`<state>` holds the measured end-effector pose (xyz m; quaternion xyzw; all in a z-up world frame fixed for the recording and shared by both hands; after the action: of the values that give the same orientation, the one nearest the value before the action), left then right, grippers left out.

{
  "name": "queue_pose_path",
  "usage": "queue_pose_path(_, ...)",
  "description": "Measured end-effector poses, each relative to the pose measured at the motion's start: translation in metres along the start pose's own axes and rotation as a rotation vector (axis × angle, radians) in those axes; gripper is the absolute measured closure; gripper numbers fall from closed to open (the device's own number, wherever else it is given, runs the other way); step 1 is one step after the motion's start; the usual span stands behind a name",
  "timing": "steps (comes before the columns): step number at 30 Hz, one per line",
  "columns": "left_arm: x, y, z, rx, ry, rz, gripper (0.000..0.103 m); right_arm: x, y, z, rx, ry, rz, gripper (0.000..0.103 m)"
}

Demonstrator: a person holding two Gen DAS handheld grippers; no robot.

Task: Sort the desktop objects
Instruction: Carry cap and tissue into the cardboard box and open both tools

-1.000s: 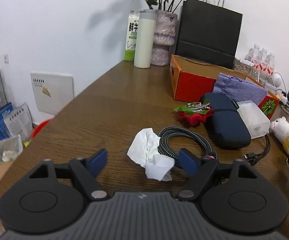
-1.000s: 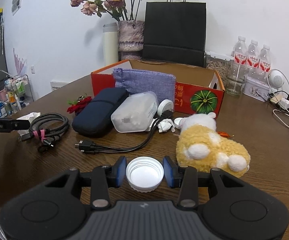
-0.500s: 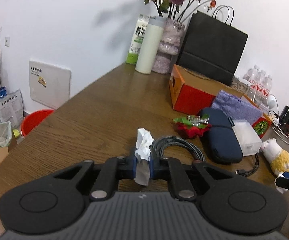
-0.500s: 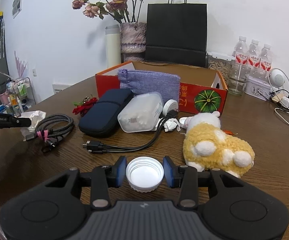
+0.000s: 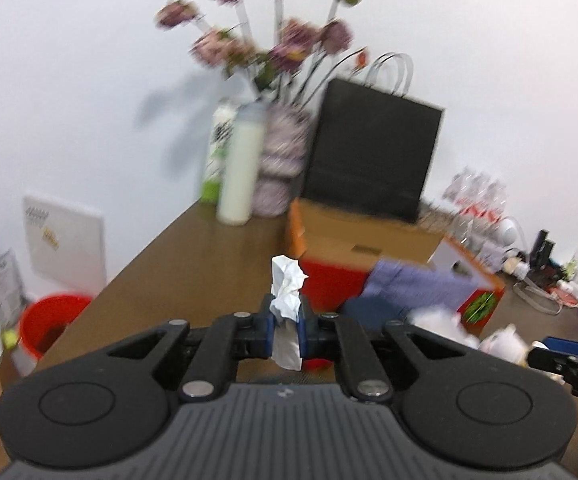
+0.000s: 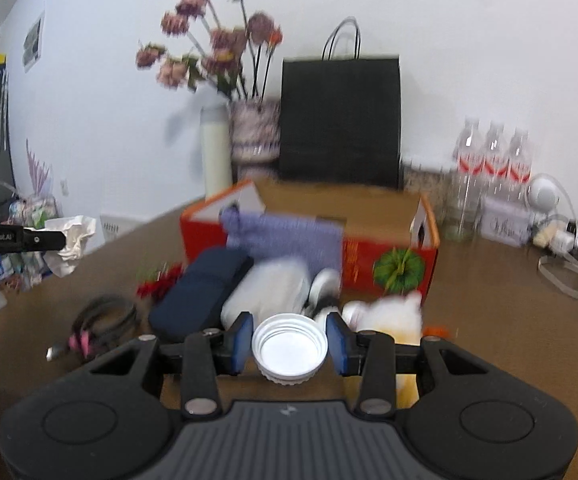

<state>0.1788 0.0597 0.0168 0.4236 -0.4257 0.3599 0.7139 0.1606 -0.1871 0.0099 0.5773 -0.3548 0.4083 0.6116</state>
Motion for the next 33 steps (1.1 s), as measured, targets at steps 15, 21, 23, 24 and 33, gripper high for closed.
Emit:
queue_pose_path(15,0.077,-0.133,0.078,-0.131,-0.103,0.062,0.092,0.128,-0.087,0.019,-0.054,-0.125,0.169,0.064)
queue_pose_path(21,0.073,-0.204,0.082,-0.114,-0.099,-0.008,0.092,0.139,-0.141,0.035,-0.067,-0.139,0.093,0.064)
queue_pose_path(23,0.065,-0.224,0.079,-0.101,-0.099,-0.046,0.092,0.134,-0.162,0.041,-0.078,-0.152,0.054,0.064)
queue_pose_path(24,0.060,-0.233,0.078,-0.098,-0.098,-0.072,0.092,0.129,-0.173,0.044,-0.085,-0.153,0.025,0.064)
queue_pose_path(33,0.027,-0.270,0.054,-0.047,-0.053,-0.239,0.092,0.093,-0.227,0.041,-0.117,-0.084,-0.158,0.064)
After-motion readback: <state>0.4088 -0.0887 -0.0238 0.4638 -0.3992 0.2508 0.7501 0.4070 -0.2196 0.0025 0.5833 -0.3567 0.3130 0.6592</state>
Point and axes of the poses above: each gripper's, at about its wrist camera, not at the fingertips, and y roughly against the way its jaws point, z to its right, x to its top, the point moved 8 cm from there along -y, roughly the way its jaws point, and after that the axes turned 15 degrees about -x, right-handed, at the moved point
